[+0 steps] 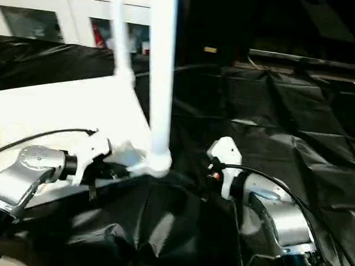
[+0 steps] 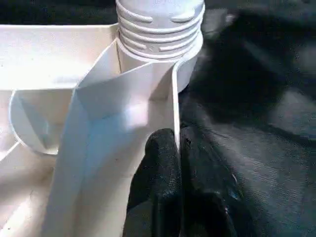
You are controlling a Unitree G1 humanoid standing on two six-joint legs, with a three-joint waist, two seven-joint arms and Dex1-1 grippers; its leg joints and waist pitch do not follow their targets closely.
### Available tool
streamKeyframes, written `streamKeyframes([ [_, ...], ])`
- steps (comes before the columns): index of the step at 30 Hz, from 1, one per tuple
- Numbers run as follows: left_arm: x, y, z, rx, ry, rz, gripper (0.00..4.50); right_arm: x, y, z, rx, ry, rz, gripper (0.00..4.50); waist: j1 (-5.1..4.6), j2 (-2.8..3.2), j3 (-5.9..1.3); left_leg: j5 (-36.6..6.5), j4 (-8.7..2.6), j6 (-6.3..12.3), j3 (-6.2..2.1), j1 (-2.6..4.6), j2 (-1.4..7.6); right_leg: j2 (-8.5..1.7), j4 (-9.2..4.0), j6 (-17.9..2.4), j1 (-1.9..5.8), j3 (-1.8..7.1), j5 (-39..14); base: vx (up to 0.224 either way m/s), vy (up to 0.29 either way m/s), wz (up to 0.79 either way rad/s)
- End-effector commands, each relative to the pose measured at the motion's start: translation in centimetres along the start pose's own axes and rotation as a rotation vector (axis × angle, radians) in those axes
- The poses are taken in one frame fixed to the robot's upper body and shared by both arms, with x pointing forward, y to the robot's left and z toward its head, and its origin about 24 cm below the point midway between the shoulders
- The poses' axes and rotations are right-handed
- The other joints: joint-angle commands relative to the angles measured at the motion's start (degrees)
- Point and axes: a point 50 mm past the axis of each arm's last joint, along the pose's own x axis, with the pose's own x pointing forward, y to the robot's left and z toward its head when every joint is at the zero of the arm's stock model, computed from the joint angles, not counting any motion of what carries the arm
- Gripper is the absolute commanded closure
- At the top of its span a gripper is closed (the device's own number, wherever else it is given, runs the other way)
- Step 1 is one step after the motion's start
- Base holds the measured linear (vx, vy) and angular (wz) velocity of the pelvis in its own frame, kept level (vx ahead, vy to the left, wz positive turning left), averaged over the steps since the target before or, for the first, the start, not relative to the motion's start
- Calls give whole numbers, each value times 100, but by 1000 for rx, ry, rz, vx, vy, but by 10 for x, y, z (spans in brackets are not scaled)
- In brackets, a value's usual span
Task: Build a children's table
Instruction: Rotate leg to tighten
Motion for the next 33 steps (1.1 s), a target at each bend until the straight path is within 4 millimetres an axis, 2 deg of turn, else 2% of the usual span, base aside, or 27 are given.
streamKeyframes([
  [1, 9, -7, 17, 58, -93, -94, 446, 2, 2, 4, -21, 3, 38, 0, 4, -52, -313, -844, -430, 293, -161, 111, 497, -619, -470, -1268, 156, 370, -790, 0, 0, 0],
  [8, 17, -8, 18, 103, -50, -176, 446, 8, 3, 1, -73, 38, 40, 0, 79, -33, -316, -940, -450, 143, -157, 125, 500, -622, -478, -1160, 145, 376, -882, 0, 0, 0],
  [9, 17, -7, 17, 108, -39, -172, 446, 8, 3, 0, -77, 45, 42, 0, 90, 18, -322, -934, -449, 122, -162, 120, 493, -616, -473, -1159, 147, 376, -829, 0, 0, 0],
  [10, 17, -5, 17, 114, -26, -167, 446, 9, 3, -1, -78, 51, 43, 0, 93, -11, -328, -930, -450, 117, -164, 123, 499, -614, -468, -1164, 154, 374, -728, 0, 0, 0],
  [17, 14, -2, 12, 126, 5, -152, 446, 20, -1, -7, -73, 75, 33, 0, 96, -14, -338, -872, -437, 120, -159, 109, 493, -626, -443, -1272, 164, 368, -583, 0, 0, 0],
  [19, 15, -2, 11, 127, 10, -153, 450, 25, -3, -7, -72, 67, 25, 28, 98, 4, -333, -928, -445, 111, -166, 114, 500, -633, -450, -1296, 162, 363, -627, 0, 0, 0],
  [21, 15, -2, 10, 127, 12, -157, 450, 28, -4, -6, -73, 57, 25, 34, 94, 2, -335, -974, -448, 74, -162, 119, 501, -629, -452, -1303, 161, 364, -661, 0, 0, 0],
  [24, 15, -3, 9, 126, 13, -161, 450, 31, -4, -5, -75, 52, 31, 77, 100, 9, -340, -954, -452, 58, -163, 119, 508, -628, -434, -1300, 171, 367, -542, 0, 0, 0],
  [25, 15, -3, 9, 125, 14, -163, 450, 32, -5, -5, -76, 52, 33, 77, 98, 26, -341, -956, -450, 54, -163, 123, 504, -623, -430, -1307, 169, 365, -516, 0, 0, 0],
  [27, 16, -2, 7, 125, 20, -166, 450, 35, -5, -6, -80, 54, 36, 79, 92, 7, -341, -942, -447, 64, -160, 113, 499, -626, -431, -1314, 179, 367, -484, 0, 0, 0],
  [29, 16, -2, 7, 124, 21, -165, 450, 37, -5, -7, -81, 57, 39, 118, 92, 11, -336, -1042, -450, 33, -158, 125, 499, -636, -454, -1299, 166, 367, -676, 0, 0, 0],
  [32, 17, -1, 8, 125, 20, -164, 450, 37, -6, -8, -86, 61, 40, 127, 98, 11, -325, -1112, -461, 1, -160, 128, 510, -638, -464, -1277, 166, 373, -805, 0, 0, 0],
  [33, 17, -1, 8, 125, 20, -163, 450, 37, -6, -8, -86, 61, 40, 150, 95, 5, -329, -1094, -467, -2, -164, 126, 512, -630, -456, -1258, 169, 370, -788, 0, 0, 0],
])
